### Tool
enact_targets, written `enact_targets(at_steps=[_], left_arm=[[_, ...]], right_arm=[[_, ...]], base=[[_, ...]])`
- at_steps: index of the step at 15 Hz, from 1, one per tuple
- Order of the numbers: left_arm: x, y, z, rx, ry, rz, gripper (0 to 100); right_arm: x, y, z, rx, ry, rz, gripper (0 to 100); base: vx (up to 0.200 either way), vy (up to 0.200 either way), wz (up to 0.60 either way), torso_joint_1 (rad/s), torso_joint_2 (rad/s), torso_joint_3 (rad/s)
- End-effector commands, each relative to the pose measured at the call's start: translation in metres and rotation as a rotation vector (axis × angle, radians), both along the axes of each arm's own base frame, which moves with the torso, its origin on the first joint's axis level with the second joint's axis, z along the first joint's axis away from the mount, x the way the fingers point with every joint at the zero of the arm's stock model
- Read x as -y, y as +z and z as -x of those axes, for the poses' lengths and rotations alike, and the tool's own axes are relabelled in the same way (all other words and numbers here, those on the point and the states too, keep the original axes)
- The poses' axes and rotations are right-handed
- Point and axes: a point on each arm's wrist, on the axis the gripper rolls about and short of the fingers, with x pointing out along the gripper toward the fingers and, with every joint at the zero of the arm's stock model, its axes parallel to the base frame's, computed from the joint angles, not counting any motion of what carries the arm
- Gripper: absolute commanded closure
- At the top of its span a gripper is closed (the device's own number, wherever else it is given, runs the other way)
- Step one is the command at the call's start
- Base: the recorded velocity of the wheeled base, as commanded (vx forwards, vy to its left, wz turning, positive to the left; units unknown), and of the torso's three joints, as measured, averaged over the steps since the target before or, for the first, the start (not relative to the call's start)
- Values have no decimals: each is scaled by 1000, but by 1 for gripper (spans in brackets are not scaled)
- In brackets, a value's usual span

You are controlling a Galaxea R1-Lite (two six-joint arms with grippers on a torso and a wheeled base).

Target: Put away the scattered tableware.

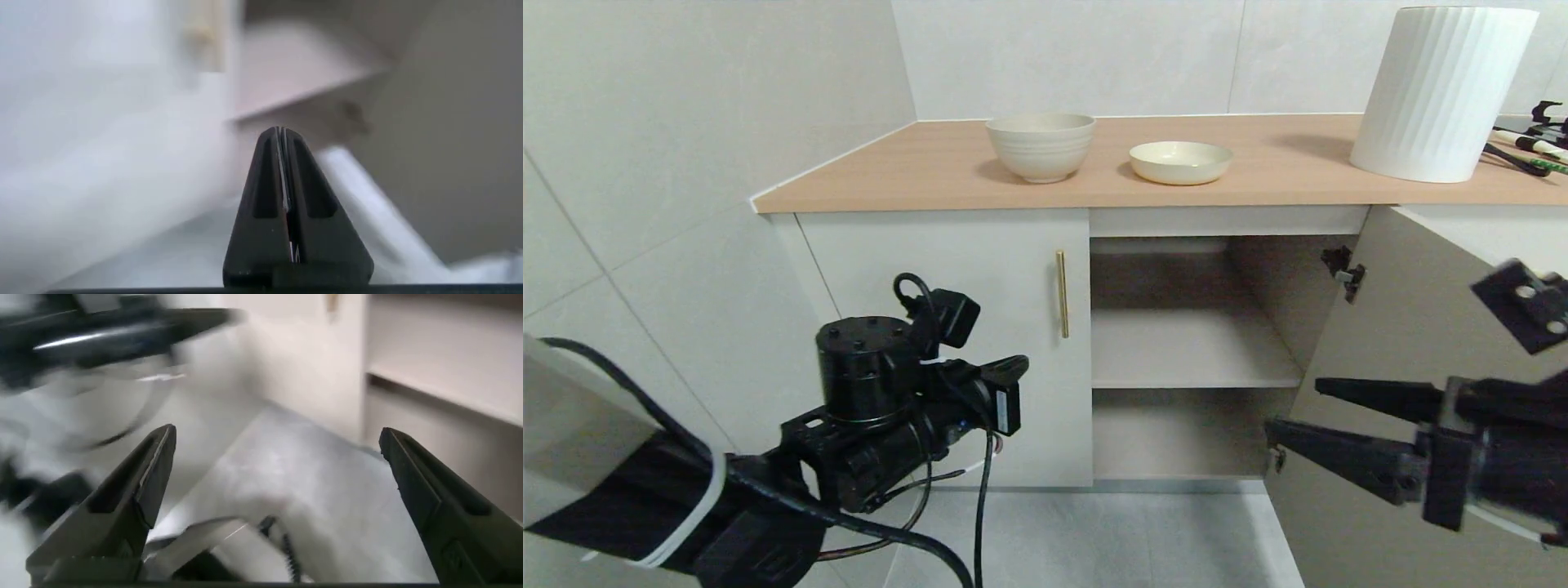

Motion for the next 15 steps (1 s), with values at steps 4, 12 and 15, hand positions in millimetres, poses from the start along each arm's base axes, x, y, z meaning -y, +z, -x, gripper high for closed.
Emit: enact_targets(at_steps=[4, 12, 15], left_arm=[[-64, 32, 32, 6, 161, -12, 100], [-84, 86, 54, -142, -121, 214, 0], [-81, 91, 46, -89, -140, 277, 0]], right_arm=[[-41, -4, -78, -112, -98, 91, 0], [-35, -9, -79, -127, -151, 97, 0], [-32, -3, -75, -110, -154, 86, 0]], base=[[0, 0, 0, 0, 0, 0], [0, 0, 0, 0, 0, 0], [0, 0, 0, 0, 0, 0]])
